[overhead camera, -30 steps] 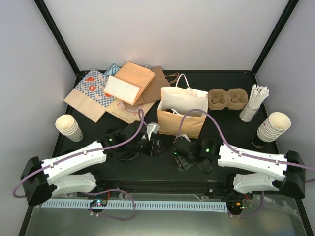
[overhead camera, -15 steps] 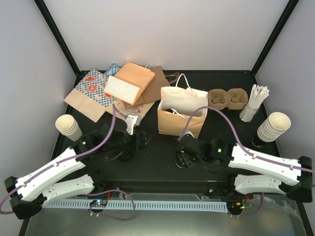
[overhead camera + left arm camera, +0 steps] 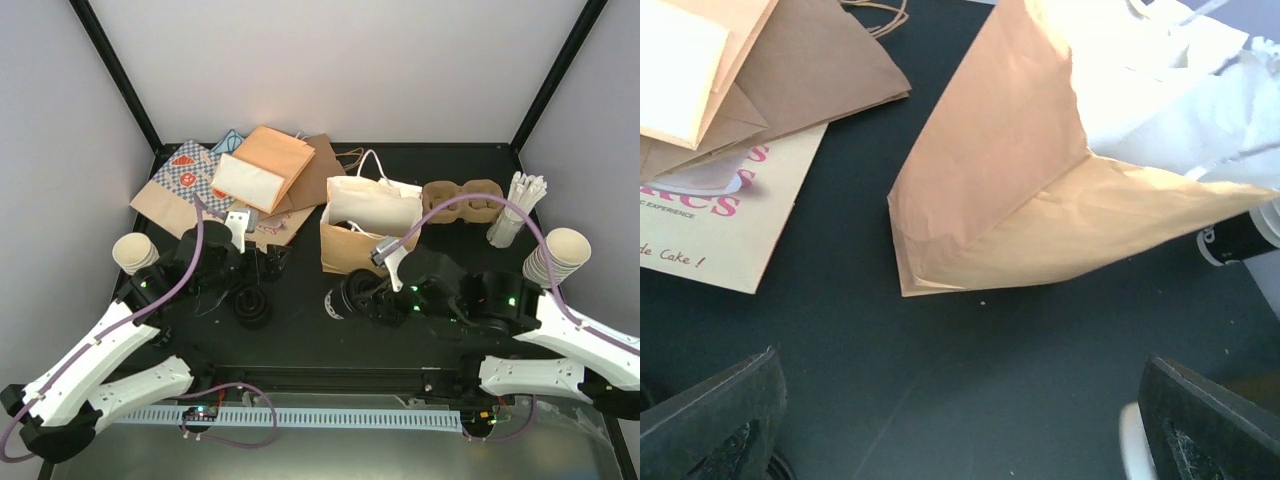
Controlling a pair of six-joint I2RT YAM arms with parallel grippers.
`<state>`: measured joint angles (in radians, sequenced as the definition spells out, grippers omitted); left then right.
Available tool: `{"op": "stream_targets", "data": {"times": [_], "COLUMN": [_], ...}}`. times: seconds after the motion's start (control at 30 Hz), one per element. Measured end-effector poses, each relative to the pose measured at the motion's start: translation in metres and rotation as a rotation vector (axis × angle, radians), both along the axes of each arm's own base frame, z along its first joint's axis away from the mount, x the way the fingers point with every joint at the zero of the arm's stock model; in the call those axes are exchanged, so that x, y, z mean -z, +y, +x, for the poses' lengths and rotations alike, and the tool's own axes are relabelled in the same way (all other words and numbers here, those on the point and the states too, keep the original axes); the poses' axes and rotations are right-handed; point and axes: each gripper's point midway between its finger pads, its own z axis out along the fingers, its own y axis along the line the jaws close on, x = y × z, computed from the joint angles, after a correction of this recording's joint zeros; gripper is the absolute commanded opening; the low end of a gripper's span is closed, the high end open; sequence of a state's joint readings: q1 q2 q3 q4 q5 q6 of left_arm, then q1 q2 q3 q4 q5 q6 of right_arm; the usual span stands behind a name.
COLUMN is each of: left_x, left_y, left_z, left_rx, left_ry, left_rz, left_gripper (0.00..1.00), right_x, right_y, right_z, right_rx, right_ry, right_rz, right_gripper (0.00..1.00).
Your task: Pack the takeout coffee
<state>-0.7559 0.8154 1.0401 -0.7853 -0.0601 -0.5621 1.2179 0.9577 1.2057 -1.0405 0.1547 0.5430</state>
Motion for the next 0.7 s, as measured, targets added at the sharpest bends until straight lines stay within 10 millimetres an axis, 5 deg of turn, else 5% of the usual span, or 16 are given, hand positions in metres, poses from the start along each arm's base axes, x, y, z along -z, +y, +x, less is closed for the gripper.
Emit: {"op": "stream_targets", "data": {"times": [0.23,0.47,0.7], "left_x": [0.001,-0.019,-0.032], "left_y": [0.006,0.018,0.020], "left_z": [0.020,0.042,0.043], "left_rx": [-0.052,-0.108,-0.088], "left_ry": [0.022,0.007,-0.010], "left_rz": [0.020,0.031,0.007], "left_gripper": [0.99,0.99,0.99], "right_x": [-0.076,-0.150,-0.206], "right_y": [0.016,0.034,0.018], "right_z": [0.005,0.019,0.048], "right_rx": [-0.043,-0.050,0.088], "right_ry": [-0.113,-0.263,-0.486], "right_rz": [0.184,0.306,0.356], "right_gripper": [0.67,0.66,0.62]}}
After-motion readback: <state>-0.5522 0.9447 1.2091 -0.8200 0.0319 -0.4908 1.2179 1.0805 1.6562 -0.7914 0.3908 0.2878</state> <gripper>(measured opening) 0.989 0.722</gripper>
